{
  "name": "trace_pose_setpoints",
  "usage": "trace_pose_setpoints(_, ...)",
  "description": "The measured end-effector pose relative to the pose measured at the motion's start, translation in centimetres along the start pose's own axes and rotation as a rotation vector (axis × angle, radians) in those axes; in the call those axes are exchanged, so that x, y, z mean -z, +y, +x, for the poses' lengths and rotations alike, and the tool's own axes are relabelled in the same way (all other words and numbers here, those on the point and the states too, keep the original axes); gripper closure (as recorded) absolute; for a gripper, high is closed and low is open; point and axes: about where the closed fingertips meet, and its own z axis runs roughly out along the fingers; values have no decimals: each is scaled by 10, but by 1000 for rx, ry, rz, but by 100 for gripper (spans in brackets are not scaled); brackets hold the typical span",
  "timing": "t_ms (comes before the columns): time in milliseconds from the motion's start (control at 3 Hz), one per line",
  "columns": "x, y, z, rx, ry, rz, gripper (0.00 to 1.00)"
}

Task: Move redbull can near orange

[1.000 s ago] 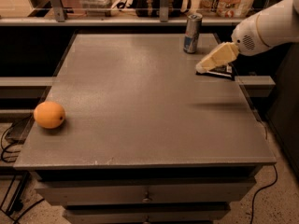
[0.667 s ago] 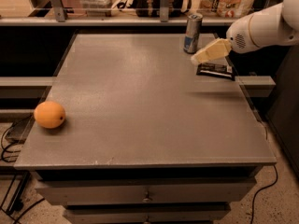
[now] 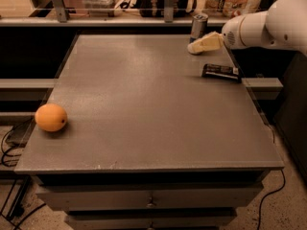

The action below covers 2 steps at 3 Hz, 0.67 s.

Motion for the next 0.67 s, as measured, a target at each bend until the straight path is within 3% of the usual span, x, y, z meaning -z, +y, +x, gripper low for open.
trace_pose_setpoints(667,-63,-16,-12,-33,-33,3,0)
